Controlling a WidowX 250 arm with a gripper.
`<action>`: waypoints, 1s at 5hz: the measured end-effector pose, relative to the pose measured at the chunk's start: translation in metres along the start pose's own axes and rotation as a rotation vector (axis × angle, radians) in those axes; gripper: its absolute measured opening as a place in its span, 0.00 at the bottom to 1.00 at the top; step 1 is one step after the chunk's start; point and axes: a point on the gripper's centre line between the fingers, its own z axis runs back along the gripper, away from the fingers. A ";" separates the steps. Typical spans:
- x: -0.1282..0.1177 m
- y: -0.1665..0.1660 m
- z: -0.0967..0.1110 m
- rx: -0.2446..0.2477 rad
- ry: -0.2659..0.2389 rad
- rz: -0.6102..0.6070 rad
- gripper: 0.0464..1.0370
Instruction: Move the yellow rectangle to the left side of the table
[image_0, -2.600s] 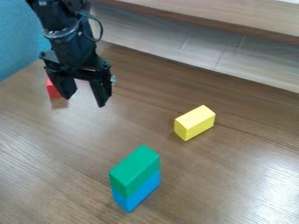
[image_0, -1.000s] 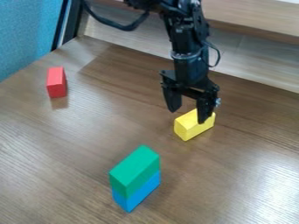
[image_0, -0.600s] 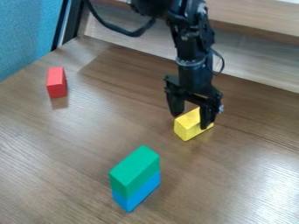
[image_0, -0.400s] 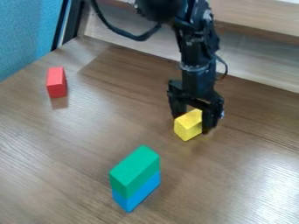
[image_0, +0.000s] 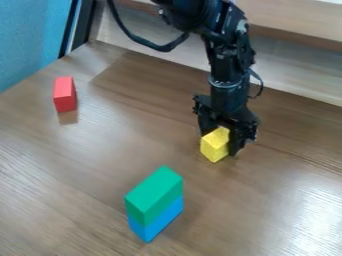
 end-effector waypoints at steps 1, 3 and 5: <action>-0.003 0.005 0.003 -0.003 0.006 0.030 0.56; -0.024 0.073 0.033 0.042 -0.019 0.201 0.56; -0.063 0.122 0.030 0.051 0.027 0.325 0.56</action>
